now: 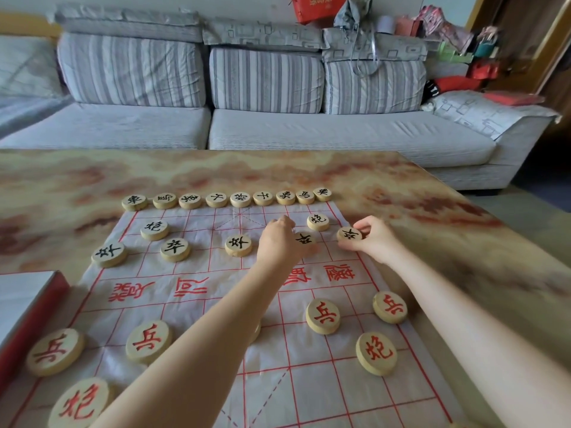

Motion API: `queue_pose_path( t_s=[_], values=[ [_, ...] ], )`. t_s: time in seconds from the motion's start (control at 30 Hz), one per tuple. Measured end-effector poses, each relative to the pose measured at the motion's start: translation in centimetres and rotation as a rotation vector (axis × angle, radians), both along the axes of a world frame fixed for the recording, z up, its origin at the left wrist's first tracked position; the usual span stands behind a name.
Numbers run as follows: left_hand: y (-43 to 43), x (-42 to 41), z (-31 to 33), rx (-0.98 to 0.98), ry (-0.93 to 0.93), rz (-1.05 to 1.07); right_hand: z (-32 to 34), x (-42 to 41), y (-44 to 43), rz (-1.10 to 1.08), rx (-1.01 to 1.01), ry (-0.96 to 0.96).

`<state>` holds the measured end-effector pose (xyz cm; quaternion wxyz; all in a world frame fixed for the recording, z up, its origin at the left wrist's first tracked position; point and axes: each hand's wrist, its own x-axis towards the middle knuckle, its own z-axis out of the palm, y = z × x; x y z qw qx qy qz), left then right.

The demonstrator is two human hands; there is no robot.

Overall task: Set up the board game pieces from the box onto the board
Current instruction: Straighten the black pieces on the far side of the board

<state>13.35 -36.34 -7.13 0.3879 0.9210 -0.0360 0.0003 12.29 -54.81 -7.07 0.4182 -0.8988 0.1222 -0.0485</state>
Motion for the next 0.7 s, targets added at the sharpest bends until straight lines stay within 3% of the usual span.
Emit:
queue_pose_path(
  t_s=[0.7],
  values=[
    [0.45, 0.01, -0.75, -0.022, -0.050, -0.004, -0.44, -0.30, -0.66, 0.077, 0.050, -0.008]
  ],
)
